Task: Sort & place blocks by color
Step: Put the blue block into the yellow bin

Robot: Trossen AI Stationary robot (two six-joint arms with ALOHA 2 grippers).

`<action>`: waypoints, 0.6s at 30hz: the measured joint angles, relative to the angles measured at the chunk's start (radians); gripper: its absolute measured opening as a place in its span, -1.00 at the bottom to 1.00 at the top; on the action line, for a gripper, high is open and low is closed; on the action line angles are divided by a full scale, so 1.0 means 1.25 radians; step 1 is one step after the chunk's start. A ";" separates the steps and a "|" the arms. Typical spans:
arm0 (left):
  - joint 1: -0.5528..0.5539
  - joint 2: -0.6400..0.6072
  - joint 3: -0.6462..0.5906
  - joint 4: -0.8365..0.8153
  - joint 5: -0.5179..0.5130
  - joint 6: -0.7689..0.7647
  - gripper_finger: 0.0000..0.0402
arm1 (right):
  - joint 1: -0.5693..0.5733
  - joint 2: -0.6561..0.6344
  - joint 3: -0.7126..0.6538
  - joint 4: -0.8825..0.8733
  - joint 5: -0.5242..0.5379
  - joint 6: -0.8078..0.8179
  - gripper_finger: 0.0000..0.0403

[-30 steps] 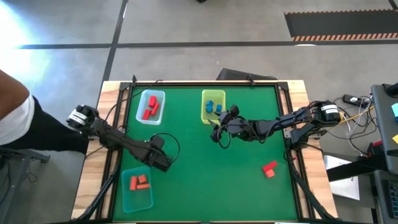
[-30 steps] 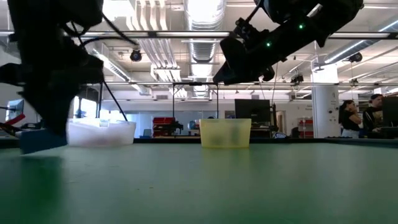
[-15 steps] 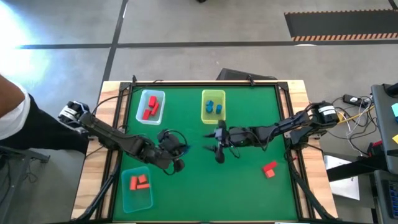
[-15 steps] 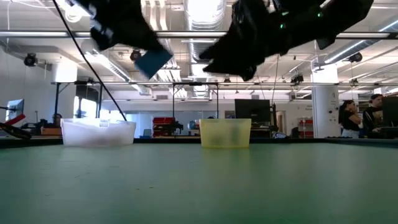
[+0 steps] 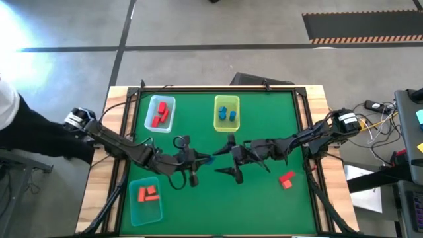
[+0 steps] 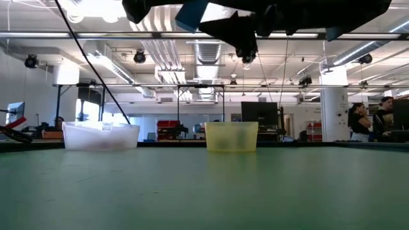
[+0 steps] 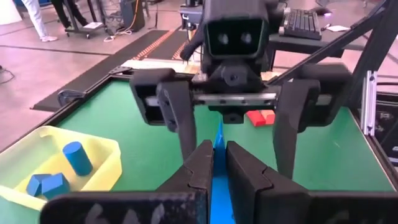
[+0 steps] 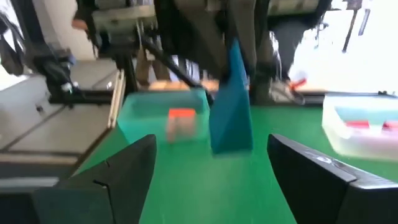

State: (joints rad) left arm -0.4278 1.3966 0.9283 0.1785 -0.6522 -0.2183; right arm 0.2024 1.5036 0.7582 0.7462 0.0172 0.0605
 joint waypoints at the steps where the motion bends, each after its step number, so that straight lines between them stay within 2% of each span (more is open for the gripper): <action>1: 0.001 0.005 0.000 0.007 0.000 -0.001 -0.94 | 0.000 0.000 0.000 0.015 0.001 -0.002 0.48; 6: 0.001 0.034 0.000 0.097 0.001 0.034 -0.94 | -0.002 0.000 0.001 0.053 0.007 -0.022 0.44; 10: 0.002 0.054 0.000 0.186 0.002 0.083 -0.94 | -0.001 0.000 0.001 0.060 0.007 -0.037 0.28; 13: 0.002 0.055 0.000 0.191 0.002 0.099 -0.94 | -0.001 0.000 0.001 0.061 0.007 -0.037 0.04; 18: 0.002 0.055 0.000 0.186 0.002 0.097 -0.93 | -0.001 0.000 0.001 0.065 0.006 -0.043 -0.58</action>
State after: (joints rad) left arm -0.4252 1.4658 0.9279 0.4115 -0.6493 -0.0977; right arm 0.2008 1.5040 0.7589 0.8272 0.0247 0.0068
